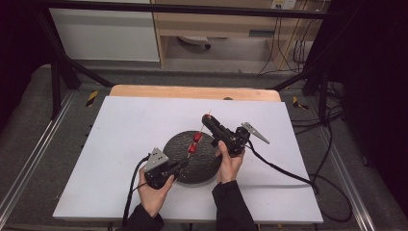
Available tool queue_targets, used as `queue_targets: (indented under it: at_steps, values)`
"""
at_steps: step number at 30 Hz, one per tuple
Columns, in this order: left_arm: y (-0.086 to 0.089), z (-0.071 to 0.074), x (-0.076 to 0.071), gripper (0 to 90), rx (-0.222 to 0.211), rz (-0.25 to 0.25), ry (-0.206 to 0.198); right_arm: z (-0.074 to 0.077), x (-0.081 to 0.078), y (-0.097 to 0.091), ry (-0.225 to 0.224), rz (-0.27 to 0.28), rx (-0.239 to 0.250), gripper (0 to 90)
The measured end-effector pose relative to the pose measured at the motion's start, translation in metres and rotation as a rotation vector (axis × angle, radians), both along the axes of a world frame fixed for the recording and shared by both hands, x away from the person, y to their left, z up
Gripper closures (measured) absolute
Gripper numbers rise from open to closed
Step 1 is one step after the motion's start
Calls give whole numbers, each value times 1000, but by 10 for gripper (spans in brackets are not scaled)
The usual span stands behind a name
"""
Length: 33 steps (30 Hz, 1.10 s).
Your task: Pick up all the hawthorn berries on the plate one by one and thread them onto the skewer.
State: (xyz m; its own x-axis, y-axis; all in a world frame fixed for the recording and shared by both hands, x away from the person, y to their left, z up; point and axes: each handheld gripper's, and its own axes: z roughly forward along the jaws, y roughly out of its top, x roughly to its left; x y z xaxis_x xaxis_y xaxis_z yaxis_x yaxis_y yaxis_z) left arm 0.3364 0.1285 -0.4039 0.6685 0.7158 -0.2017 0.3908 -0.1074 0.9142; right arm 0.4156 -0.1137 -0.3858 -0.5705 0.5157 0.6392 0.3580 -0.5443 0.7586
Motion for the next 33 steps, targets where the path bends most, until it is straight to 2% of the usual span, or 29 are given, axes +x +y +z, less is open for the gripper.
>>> queue_targets:
  at_steps: [15, 24, 33]
  values:
    - [1, 1, 4, 884, 7, -5, 4, -8, -9, 4, -1, 42, -63, 629]
    - [2, 0, 4, 884, 8, -16, 6, -4, -9, 1, 7, 63, -110, 617]
    - [11, -5, 6, 884, 35, -23, 28, 1, -11, -17, 15, 68, -219, 435]
